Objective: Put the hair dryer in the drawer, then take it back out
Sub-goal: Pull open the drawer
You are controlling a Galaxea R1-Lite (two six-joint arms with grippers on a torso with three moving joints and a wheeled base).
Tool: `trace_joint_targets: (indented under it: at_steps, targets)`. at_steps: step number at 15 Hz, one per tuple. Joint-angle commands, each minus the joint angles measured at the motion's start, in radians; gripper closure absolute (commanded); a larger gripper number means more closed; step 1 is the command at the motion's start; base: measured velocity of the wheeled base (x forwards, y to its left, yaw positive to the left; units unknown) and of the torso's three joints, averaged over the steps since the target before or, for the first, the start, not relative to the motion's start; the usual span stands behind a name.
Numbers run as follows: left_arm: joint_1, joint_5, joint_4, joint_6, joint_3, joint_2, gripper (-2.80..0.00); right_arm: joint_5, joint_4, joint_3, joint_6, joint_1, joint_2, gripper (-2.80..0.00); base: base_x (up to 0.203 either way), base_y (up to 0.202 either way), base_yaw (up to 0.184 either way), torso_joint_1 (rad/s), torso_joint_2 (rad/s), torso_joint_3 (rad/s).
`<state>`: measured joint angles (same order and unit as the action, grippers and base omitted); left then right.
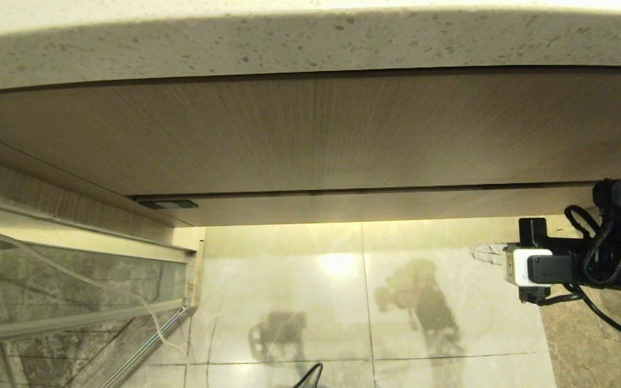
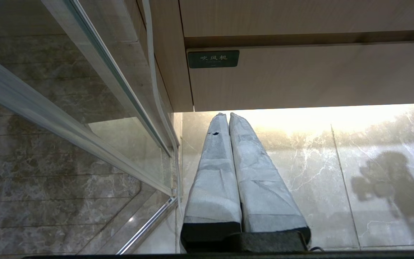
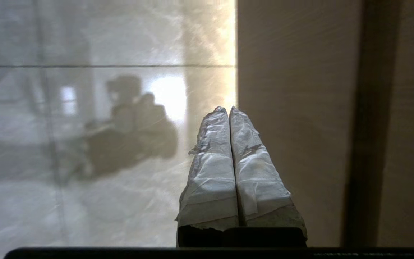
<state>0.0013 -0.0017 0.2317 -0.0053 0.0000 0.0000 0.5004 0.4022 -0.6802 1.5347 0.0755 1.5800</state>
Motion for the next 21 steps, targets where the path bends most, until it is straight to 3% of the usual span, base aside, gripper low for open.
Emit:
trace_joint_targets:
  at_steps: [1, 6, 21]
  targets:
    - [0.000, 0.000, 0.001, -0.001, 0.040, 0.000, 0.00, 0.006, 0.073, -0.006, 0.023, 0.006, 0.064, 0.00, 0.000, 0.000, 0.000, 0.000, 0.00, 0.000]
    - [0.000, 0.000, 0.001, -0.001, 0.040, 0.000, 0.00, 0.000, 0.091, -0.071, 0.089, -0.013, 0.133, 0.00, 0.000, 0.000, 0.000, 0.000, 0.00, 0.000]
    - [0.000, 0.000, 0.001, -0.001, 0.040, 0.000, 0.00, -0.014, 0.029, -0.021, 0.076, -0.036, 0.029, 0.00, 0.000, 0.000, 0.000, 0.000, 0.00, 0.000]
